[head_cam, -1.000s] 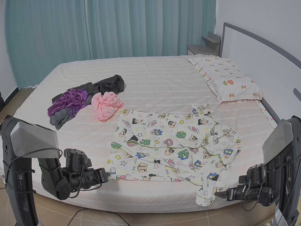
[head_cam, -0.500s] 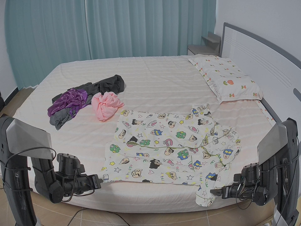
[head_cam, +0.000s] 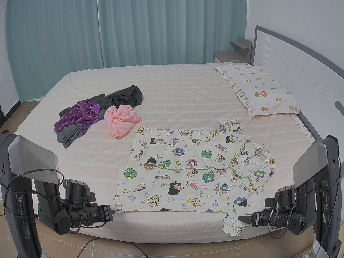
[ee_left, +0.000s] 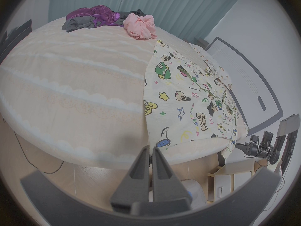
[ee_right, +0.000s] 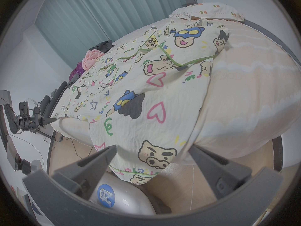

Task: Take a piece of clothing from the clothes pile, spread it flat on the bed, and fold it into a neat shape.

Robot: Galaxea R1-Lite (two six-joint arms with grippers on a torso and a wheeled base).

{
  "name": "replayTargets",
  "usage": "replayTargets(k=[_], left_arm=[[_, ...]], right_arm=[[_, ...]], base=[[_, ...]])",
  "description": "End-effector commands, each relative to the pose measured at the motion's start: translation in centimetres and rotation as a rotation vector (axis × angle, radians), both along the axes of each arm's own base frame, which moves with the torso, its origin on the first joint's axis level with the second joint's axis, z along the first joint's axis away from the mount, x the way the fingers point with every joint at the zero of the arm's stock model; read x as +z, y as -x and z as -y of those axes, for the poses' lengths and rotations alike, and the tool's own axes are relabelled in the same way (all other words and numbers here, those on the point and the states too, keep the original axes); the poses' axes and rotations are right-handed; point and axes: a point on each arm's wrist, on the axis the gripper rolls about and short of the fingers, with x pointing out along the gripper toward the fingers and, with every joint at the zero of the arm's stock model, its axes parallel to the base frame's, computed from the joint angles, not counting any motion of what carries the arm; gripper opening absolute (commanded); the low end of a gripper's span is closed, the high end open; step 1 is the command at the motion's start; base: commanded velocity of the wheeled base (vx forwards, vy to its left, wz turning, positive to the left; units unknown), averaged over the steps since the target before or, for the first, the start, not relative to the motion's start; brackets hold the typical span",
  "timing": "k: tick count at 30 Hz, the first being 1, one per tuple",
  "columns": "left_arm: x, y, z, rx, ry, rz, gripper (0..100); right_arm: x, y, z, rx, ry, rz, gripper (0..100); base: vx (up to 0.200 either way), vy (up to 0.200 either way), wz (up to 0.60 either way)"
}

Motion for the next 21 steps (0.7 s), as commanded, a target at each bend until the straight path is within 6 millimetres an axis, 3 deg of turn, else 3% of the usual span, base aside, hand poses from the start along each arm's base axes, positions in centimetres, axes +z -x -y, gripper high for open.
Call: replayTargets(k=[1, 11, 21], left_arm=[[-0.2, 0.0, -0.1, 0.003, 0.0, -0.007, 0], [-0.3, -0.1, -0.1, 0.006, 0.0, -0.007, 0], [-0.3, 0.1, -0.2, 0.006, -0.004, -0.014, 0]], right_arm=[[0.2, -0.3, -0.1, -0.001, -0.005, 0.024, 0], [0.3, 0.2, 0.3, -0.027, 0.017, 0.01, 0], [3.7, 2.2, 1.7, -0.072, 0.012, 0.038, 0]], base=[[0.0, 0.0, 0.0], [0.0, 0.0, 0.0], [0.0, 0.0, 0.0]])
